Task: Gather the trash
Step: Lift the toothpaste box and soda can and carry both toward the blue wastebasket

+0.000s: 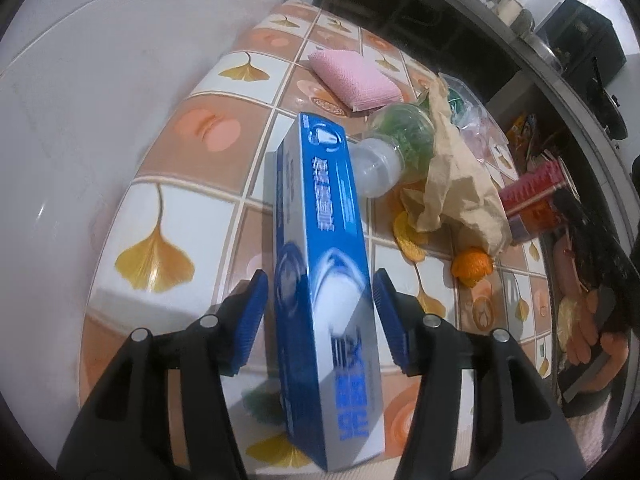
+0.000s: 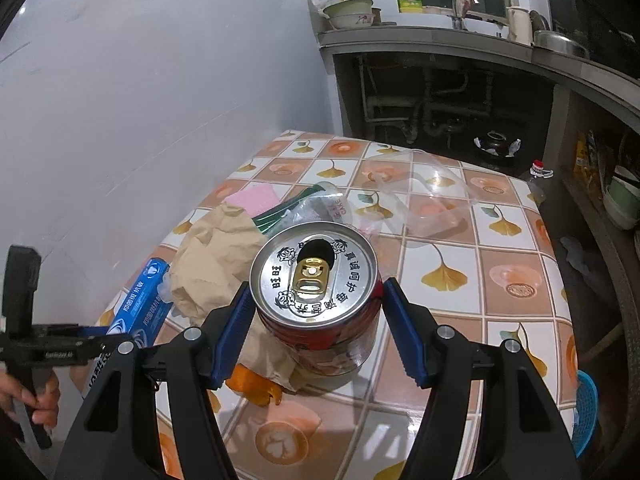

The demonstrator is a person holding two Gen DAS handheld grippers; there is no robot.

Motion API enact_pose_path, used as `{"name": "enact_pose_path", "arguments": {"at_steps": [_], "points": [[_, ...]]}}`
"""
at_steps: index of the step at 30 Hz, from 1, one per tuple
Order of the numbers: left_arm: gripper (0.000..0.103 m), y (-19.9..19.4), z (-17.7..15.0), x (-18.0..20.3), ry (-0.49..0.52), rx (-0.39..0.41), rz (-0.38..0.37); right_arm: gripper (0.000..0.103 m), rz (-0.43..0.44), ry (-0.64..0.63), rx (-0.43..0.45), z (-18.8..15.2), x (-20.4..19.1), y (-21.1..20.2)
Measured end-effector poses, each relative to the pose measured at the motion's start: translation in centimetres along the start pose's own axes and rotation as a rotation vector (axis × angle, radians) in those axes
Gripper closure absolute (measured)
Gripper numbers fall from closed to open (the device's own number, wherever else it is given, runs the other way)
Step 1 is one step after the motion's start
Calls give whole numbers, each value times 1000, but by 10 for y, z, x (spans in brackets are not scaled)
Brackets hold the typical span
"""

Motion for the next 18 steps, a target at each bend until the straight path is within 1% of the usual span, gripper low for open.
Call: {"name": "enact_pose_path", "arguments": {"at_steps": [6,9,14,18], "points": [[52,11,21,2,18,-43,44,40,3,17,17,-2,8,-6],[57,17,28,-1,3,-65,38,40,8,18,22,-2,13,-8],[62,11,29,3,24,-42,58,40,19,24,40,-2,19,-14],[65,2,27,7,36,0,65,40,45,37,67,0,23,-24]]}}
Point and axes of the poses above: each gripper's, at about its wrist camera, not at the fingertips, and y roughly the way its jaws point, x to its right, z to its top, the point moved 7 cm from there along y, roughly the way its jaws point, and after that the axes turned 13 degrees about -x, right-handed, at the moved point
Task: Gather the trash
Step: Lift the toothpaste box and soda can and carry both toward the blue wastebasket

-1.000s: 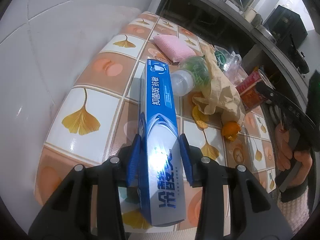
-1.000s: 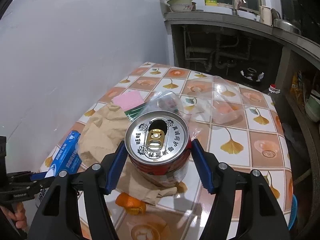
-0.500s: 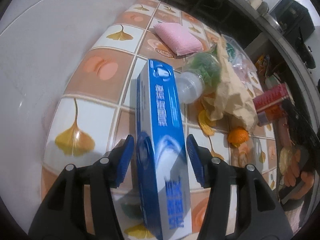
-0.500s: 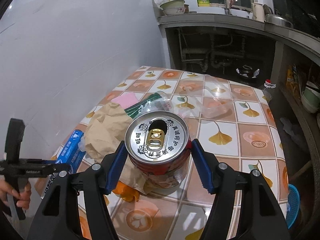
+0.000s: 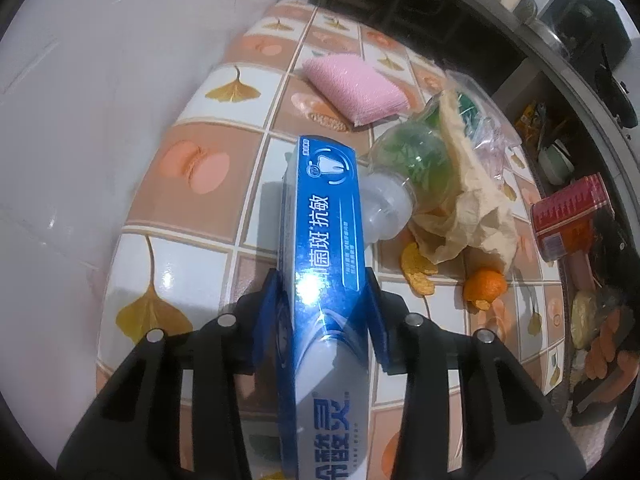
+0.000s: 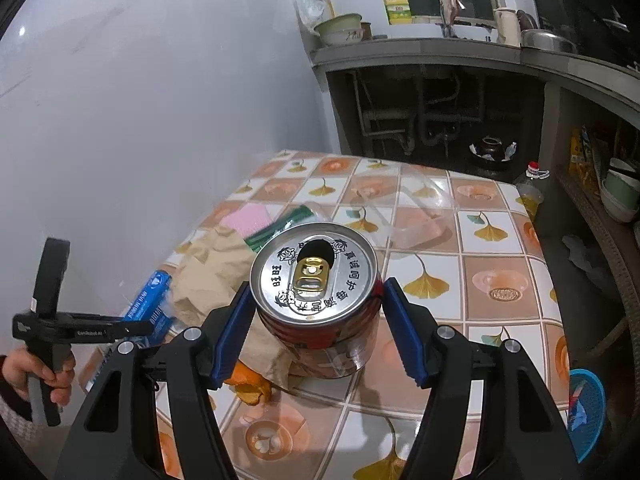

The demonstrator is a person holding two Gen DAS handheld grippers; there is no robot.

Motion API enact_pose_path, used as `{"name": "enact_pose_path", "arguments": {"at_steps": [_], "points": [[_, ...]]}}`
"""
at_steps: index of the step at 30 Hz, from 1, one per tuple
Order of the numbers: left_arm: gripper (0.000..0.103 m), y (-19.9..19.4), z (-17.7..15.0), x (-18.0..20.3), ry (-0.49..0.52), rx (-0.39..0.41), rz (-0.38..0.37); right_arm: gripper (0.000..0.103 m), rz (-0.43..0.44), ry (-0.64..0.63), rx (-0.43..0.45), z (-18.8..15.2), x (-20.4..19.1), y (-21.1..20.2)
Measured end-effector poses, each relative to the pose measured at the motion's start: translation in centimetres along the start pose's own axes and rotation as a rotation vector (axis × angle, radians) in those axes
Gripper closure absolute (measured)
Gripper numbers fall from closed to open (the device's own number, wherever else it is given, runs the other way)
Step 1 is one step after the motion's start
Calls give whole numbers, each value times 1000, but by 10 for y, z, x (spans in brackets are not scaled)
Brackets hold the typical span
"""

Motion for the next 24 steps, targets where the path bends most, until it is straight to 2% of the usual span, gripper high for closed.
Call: {"name": "enact_pose_path", "arguments": {"at_steps": [10,18,24], "points": [[67,-49,-16,23,36,149,-28,40,59,47,58,4,12,-32],[67,-98,-32,60,112,275,-69,40,29,60,95,-6,24,-64],[67,-116,-40,109,195,304,-139,40,-14,118,147,-24,57,-107]]}}
Point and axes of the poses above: each gripper's, at about its wrist camera, not at the fingertips, and y roughly the way its jaws point, x to its right, z to its top, the point moved 7 cm from there along y, roughly the way its jaws point, and after that the axes turned 13 degrees about -x, right-handed, at the moved point
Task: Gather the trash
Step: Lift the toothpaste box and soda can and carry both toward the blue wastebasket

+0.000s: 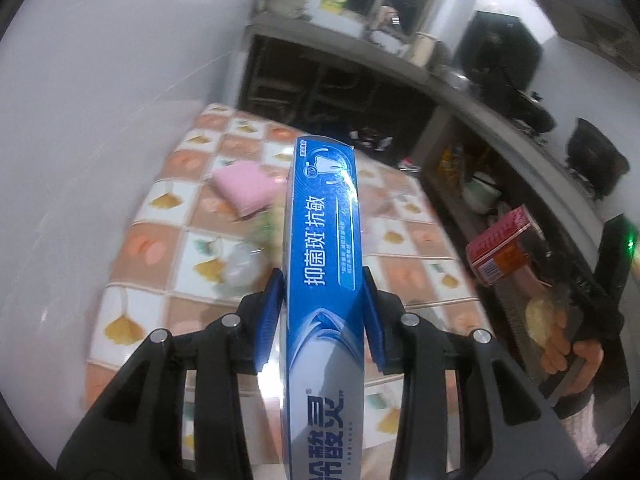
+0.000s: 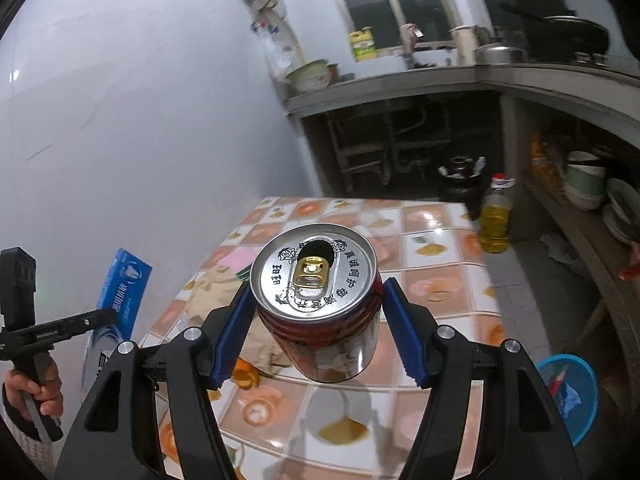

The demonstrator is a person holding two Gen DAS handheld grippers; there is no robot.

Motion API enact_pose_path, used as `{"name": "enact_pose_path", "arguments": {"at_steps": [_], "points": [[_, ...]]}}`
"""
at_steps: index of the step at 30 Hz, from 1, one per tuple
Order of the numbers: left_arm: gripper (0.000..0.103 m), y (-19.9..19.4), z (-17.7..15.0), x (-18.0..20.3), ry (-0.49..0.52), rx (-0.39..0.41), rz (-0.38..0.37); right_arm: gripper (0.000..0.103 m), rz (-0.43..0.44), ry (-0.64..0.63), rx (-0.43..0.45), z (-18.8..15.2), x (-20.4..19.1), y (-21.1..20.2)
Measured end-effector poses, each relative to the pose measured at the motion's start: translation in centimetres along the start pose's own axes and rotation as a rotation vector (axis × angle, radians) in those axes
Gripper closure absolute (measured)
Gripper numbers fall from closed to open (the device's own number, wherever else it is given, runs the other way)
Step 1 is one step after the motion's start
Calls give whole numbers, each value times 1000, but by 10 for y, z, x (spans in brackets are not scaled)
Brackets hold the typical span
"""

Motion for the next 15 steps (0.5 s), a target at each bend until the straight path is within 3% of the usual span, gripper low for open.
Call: {"name": "enact_pose_path", "arguments": {"at_steps": [8,15], "points": [[67,21,18,102,154,-18,-167,40,-159,138,72,-28,80,-75],[68,81,22,219,281,-148,-339,40,-321,315,92,-75,169,-127]]}}
Point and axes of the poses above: each gripper's, at about its wrist camera, not at the fingertips, and y roughly the way its jaws point, x to its right, z to its top, the point moved 7 cm from there along y, roughly the way its jaws point, and after that the axes turned 13 degrees about -x, right-handed, at the moved point
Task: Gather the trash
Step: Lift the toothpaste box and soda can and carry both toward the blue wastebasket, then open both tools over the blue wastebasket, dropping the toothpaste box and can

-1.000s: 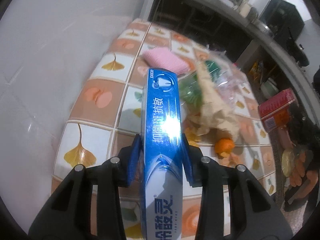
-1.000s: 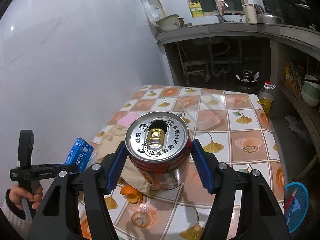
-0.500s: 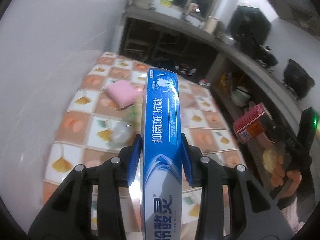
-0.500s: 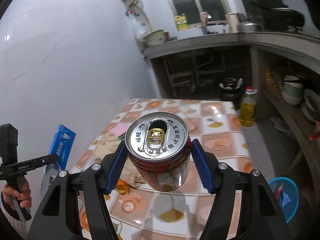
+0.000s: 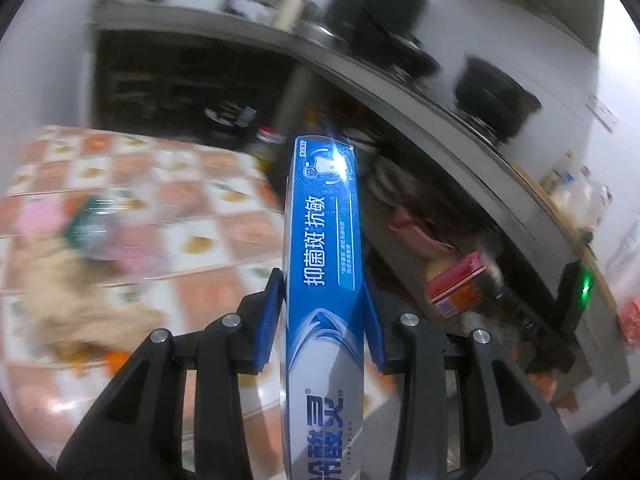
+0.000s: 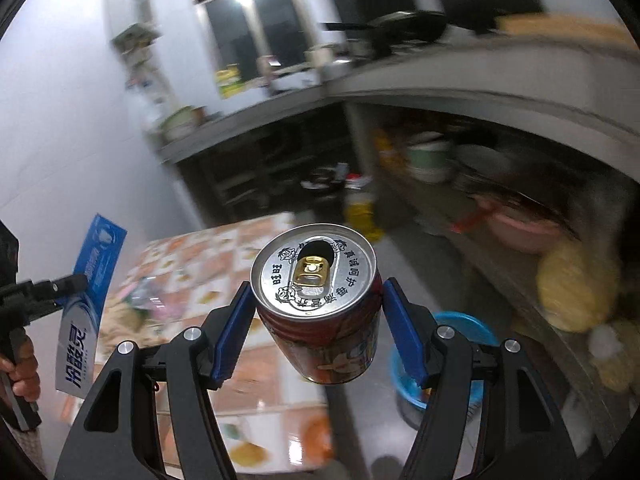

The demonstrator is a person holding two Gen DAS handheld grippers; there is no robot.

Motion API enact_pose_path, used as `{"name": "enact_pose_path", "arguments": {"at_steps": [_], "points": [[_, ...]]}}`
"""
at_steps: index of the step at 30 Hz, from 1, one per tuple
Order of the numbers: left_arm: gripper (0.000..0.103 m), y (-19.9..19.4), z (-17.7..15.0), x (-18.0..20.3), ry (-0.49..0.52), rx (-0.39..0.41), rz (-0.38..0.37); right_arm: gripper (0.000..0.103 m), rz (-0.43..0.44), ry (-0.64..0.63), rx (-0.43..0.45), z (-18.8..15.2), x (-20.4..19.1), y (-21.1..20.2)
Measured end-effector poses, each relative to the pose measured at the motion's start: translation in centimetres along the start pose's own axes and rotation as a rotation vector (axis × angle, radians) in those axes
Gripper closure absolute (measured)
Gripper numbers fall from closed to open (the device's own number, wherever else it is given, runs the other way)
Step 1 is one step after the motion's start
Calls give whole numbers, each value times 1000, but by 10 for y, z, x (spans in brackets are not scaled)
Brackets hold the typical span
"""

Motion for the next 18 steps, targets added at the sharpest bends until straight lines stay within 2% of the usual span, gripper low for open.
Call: {"name": "enact_pose_path", "arguments": {"at_steps": [3,5,8,12,18], "points": [[68,62,9,44,41,-135,-108,40,-46,67,-26,-15,42,5],[68,101,10,69,63,-212,-139,40,-62,115,-51,-24,67,15],[68,159,9,100,87,-317,-144,40,-76,190,-93,-41,104,34],[68,231,8,133,122,-423,-113,40,-78,290,-159,-61,147,68],[68,324,4,156,114,-550,-79,40,-97,408,-280,-90,207,132]]}}
Point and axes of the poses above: each gripper's, at about its wrist camera, not at the fingertips, and y roughly the way its jaws point, x to its right, z to its top, the point moved 7 cm from there along y, roughly the way its jaws point, and after that the axes turned 13 degrees about -x, right-handed, at the moved point
